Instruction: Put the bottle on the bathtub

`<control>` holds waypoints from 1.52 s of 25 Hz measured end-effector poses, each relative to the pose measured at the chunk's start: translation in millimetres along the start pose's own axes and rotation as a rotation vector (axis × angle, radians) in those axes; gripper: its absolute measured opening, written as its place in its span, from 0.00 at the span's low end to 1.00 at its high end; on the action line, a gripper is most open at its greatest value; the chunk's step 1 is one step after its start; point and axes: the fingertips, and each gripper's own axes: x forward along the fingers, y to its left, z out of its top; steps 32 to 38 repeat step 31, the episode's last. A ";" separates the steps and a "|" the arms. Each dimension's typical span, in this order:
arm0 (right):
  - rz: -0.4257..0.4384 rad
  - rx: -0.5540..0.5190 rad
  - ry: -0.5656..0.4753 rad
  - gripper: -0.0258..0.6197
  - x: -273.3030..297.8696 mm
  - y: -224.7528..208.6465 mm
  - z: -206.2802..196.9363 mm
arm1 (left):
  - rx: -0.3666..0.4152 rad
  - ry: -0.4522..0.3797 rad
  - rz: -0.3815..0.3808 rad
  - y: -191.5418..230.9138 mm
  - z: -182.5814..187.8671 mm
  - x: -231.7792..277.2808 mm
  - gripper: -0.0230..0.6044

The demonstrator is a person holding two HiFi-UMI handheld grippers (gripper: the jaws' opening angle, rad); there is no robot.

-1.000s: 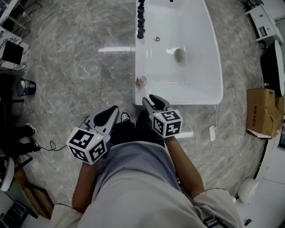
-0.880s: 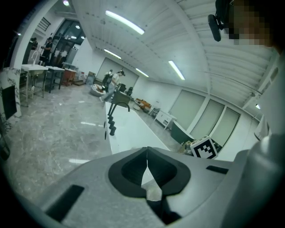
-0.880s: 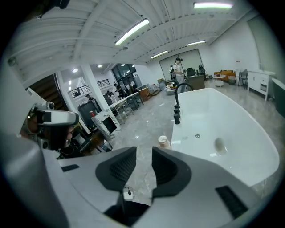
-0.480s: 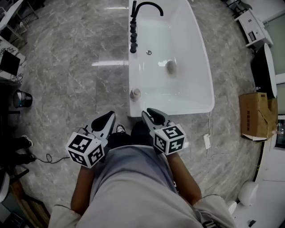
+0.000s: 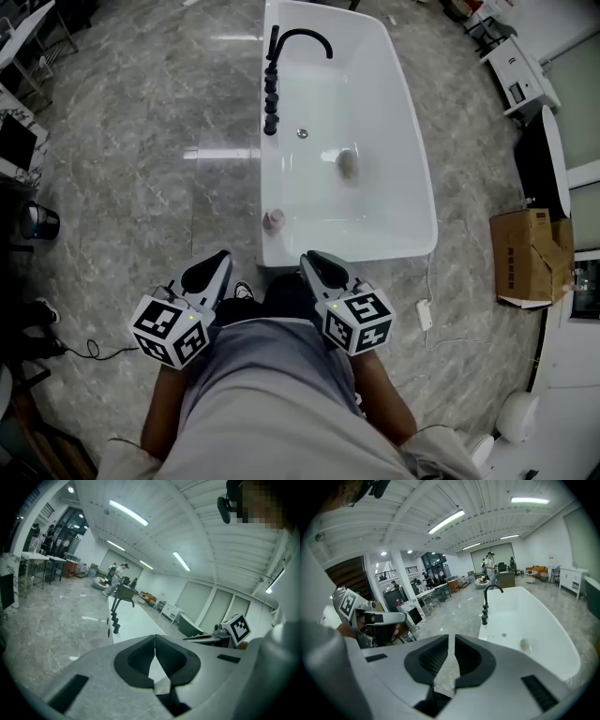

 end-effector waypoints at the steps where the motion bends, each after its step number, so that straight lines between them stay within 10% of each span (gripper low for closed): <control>1: -0.002 -0.005 -0.011 0.10 -3.0 1.7 3.1 | -0.001 -0.005 0.003 1.0 0.6 -1.2 0.05; 38: -0.039 0.000 -0.014 0.06 -15.8 1.3 11.5 | -0.087 0.050 0.041 25.6 -25.5 -16.1 0.05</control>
